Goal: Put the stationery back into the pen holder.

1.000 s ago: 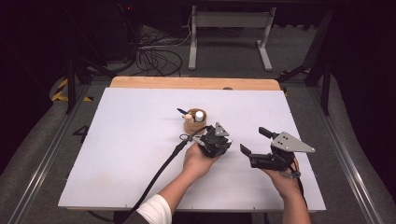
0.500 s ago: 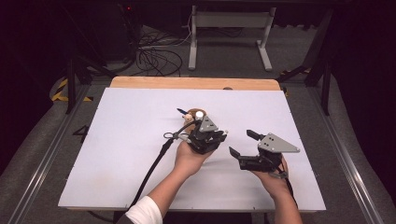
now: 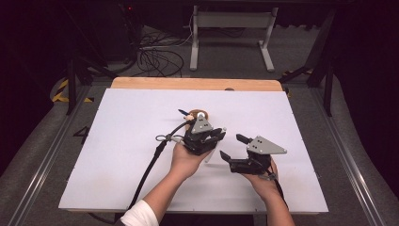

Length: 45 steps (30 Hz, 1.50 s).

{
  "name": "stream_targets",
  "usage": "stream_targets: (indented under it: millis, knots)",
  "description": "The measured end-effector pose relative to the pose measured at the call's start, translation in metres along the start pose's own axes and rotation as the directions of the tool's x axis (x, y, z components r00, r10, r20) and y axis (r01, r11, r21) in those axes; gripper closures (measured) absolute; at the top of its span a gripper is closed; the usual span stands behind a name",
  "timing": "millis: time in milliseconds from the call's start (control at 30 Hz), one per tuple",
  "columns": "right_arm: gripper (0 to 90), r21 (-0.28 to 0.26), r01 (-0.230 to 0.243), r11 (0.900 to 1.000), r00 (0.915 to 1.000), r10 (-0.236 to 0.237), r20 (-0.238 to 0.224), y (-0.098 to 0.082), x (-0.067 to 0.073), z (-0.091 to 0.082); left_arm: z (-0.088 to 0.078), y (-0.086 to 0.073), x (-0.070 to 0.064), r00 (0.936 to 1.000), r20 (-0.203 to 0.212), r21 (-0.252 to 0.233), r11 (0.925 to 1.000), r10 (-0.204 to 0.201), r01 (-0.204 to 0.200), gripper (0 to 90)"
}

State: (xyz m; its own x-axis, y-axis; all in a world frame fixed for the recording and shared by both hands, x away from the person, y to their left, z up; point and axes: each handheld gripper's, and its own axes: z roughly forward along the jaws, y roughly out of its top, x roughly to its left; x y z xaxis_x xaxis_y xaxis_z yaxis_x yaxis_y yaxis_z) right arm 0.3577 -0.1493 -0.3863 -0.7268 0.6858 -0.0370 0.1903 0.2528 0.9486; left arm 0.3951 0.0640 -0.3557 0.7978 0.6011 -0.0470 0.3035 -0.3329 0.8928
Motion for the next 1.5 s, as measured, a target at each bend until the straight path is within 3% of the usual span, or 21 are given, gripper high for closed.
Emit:
stream_targets:
  millis: [600, 867, 1267, 1500]
  knots:
    - [34.4, 0.04, -0.013, 0.999, 0.9989, 0.015, -0.045, -0.006, 0.014, 0.02, -0.02, 0.008, -0.011, 0.9997, 0.025, -0.075, 0.9972, 0.007, -0.006, 78.1]
    - [49.4, 0.046, -0.009, 0.999, 0.9978, 0.012, -0.065, -0.007, 0.022, 0.028, -0.025, 0.009, -0.014, 0.9994, 0.028, -0.102, 0.9946, 0.02, -0.017, 78.0]
    - [73.8, 0.021, -0.105, 0.994, 0.9869, 0.107, -0.121, -0.012, 0.017, 0.031, -0.029, 0.008, -0.013, 0.9996, 0.028, -0.127, 0.9918, 0.009, -0.005, 78.0]
    - [77.9, 0.021, -0.134, 0.991, 0.9847, 0.136, -0.11, -0.013, 0.014, 0.03, -0.032, 0.006, -0.01, 0.999, 0.044, -0.135, 0.9908, 0.011, -0.005, 77.0]
